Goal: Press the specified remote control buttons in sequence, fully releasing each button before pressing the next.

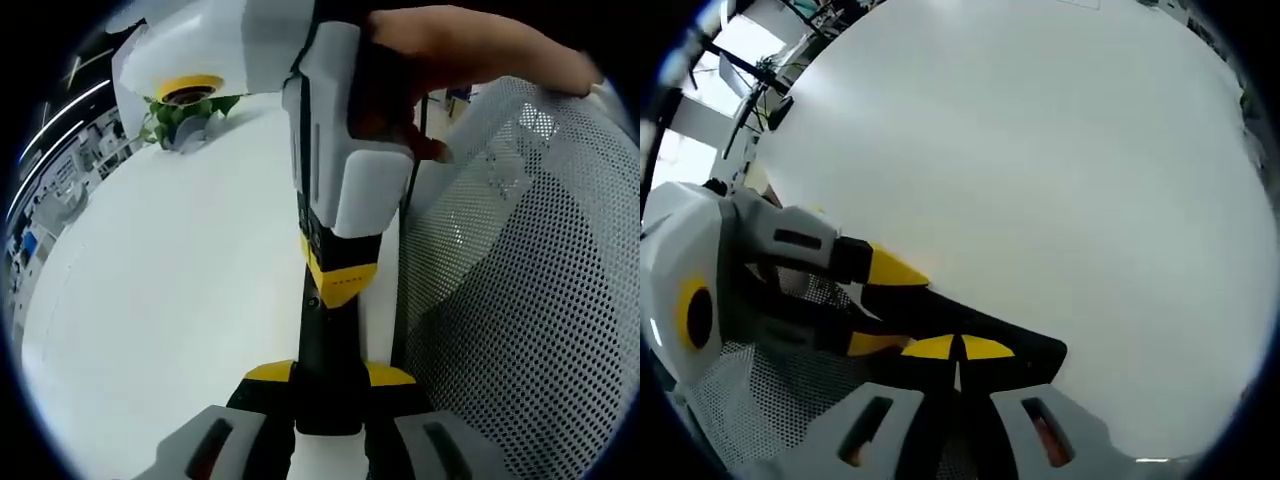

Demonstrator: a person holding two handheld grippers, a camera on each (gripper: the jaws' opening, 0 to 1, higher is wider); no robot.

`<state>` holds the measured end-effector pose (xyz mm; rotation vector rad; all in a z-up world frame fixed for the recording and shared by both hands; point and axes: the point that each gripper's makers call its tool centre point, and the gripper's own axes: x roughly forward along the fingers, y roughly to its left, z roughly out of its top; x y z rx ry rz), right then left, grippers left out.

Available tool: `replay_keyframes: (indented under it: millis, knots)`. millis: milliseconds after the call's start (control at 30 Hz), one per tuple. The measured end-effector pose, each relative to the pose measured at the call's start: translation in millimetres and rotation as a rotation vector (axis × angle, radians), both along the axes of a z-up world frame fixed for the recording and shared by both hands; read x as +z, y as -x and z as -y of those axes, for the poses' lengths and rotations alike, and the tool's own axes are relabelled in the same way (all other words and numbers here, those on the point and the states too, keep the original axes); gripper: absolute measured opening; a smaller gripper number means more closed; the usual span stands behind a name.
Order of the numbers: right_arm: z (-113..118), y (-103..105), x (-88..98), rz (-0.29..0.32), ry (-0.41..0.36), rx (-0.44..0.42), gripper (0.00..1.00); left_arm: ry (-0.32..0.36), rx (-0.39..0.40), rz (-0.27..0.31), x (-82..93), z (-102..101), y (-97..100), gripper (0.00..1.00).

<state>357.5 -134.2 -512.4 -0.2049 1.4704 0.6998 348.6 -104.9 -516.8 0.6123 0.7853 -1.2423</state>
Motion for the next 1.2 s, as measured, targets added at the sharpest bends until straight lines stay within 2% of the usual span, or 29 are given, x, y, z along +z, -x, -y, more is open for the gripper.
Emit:
replay_keyframes:
  millis: [133, 267, 1200]
  knots:
    - [1.9, -0.8, 0.0, 0.005, -0.046, -0.033, 0.00, 0.000, 0.000, 0.001, -0.1, 0.0, 0.0, 0.24]
    - [2.6, -1.7, -0.3, -0.024, -0.072, -0.076, 0.00, 0.000, -0.003, 0.004, -0.1, 0.0, 0.0, 0.24]
    - [3.7, -2.5, 0.8, 0.025, -0.030, -0.005, 0.00, -0.010, -0.010, 0.007, 0.3, 0.5, 0.3, 0.24]
